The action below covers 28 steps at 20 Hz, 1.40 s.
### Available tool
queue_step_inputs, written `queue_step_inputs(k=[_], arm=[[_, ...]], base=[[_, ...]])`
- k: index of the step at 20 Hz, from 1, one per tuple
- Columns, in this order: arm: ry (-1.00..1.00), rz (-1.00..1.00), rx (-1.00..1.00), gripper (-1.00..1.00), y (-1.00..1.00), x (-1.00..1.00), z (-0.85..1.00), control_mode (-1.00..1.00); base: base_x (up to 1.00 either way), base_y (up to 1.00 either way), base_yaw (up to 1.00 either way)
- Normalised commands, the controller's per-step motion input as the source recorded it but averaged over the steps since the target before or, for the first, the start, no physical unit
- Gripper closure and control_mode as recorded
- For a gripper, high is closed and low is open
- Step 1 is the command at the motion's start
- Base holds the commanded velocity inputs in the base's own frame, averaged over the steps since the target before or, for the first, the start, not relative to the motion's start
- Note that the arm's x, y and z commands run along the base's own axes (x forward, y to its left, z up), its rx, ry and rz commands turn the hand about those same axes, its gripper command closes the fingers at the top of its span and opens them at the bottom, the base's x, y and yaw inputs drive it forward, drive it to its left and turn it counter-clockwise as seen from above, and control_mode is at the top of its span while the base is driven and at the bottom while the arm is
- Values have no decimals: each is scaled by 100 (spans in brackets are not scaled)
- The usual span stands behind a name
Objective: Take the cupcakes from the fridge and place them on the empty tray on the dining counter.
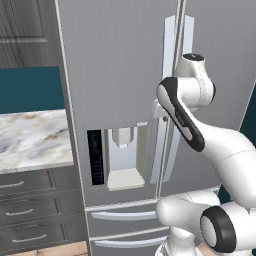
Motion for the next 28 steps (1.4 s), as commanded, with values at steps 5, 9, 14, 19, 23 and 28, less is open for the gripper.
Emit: queue_step_inputs(k=[5, 9, 14, 19, 23, 28], arm=[[-4, 0, 0, -100, -4, -34, 0, -100], [-6, 0, 0, -100, -5, -64, -1, -100], [-8, 0, 0, -100, -3, -63, -4, -100], [-15, 0, 0, -100, -2, -58, -3, -100], [-29, 0, 0, -100, 0, -43, -4, -100], [-30, 0, 0, -100, 0, -25, -1, -100]], base=[[0, 0, 0], [0, 0, 0], [0, 0, 0], [0, 0, 0], [0, 0, 0], [0, 0, 0]])
